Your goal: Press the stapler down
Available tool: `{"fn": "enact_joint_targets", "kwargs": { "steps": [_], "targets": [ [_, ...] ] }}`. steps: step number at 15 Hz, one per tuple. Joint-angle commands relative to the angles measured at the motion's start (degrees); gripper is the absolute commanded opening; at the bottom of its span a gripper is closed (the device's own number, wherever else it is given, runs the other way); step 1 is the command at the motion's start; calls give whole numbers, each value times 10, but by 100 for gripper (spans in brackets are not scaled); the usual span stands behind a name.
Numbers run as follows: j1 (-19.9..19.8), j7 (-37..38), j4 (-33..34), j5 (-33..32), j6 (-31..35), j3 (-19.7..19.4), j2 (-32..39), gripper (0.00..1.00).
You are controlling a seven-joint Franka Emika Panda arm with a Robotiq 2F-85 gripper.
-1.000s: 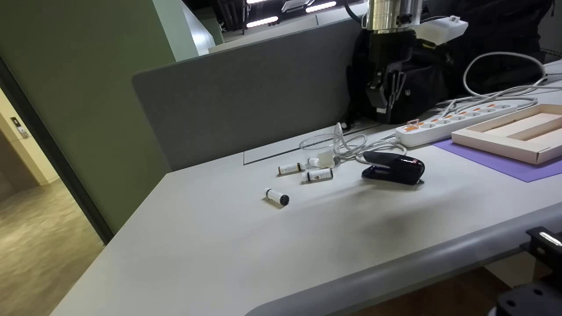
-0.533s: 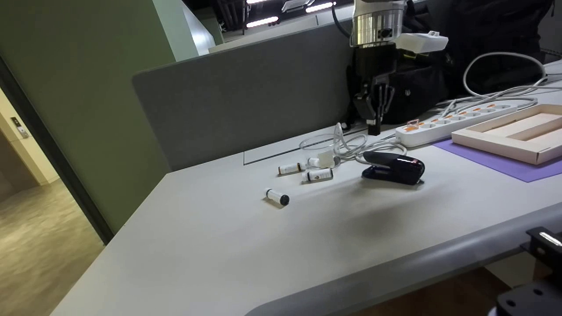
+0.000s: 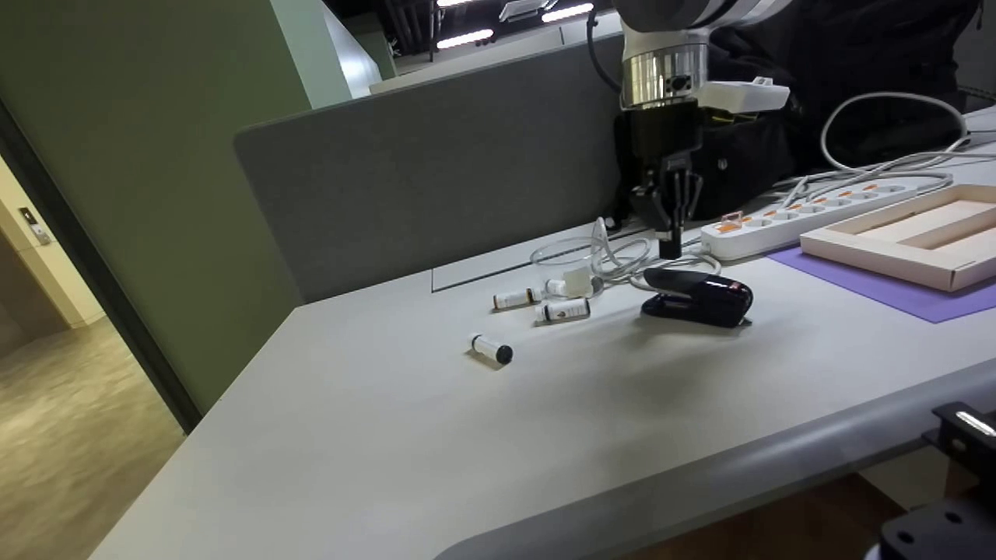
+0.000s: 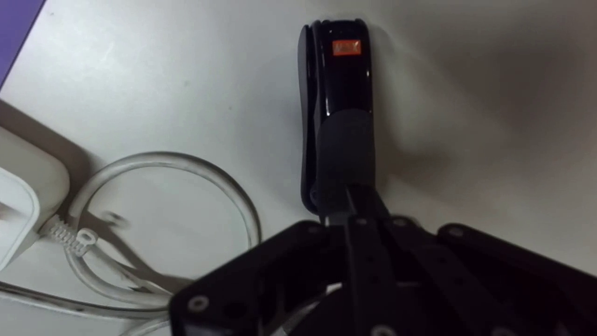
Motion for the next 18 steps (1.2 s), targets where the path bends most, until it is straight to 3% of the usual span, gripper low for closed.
{"fn": "enact_joint_targets", "kwargs": {
  "steps": [1,13,18],
  "targets": [
    [0,15,25,-9,-14,-3,25,0],
    [0,16,62,-18,-8,-20,117,0],
    [-11,2,58,1,-16,-4,93,0]
  ]
}}
